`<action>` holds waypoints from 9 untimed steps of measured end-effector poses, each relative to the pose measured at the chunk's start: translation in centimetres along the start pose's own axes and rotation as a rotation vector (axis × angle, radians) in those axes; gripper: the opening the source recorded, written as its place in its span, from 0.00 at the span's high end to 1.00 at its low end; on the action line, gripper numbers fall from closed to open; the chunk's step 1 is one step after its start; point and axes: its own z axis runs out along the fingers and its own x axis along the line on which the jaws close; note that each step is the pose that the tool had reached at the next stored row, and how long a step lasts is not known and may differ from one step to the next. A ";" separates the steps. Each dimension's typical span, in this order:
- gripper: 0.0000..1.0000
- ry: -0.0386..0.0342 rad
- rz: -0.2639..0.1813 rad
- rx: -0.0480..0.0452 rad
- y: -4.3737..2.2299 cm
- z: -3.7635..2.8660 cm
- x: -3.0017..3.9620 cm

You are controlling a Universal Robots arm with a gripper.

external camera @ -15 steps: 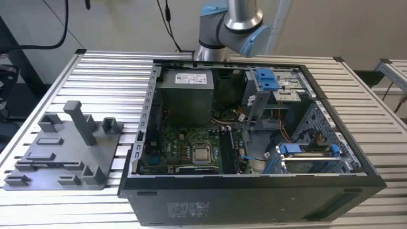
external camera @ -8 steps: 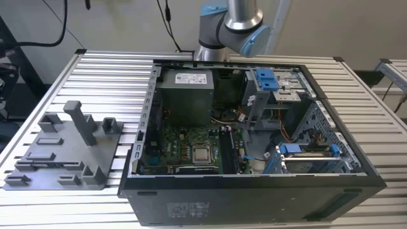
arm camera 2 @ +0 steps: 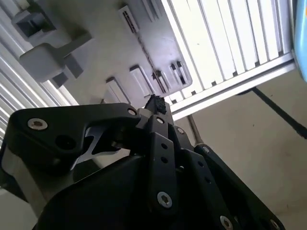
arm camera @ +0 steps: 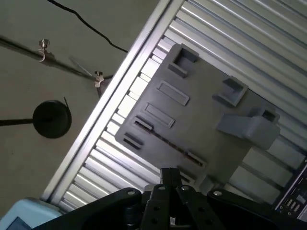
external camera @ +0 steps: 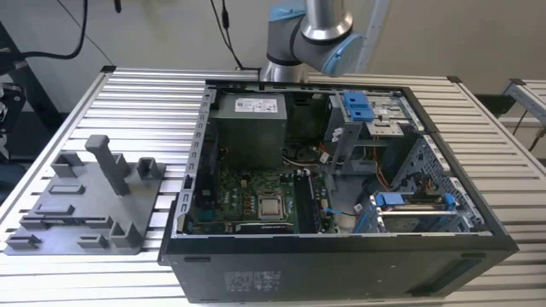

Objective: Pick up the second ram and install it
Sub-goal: 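Pick up the second ram and move it above second insertion slot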

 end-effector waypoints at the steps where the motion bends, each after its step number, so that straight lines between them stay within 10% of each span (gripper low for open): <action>1: 0.89 0.0010 -0.014 0.0013 0.00 0.00 0.00; 9: 0.89 0.0081 -0.116 0.0105 0.00 0.00 0.00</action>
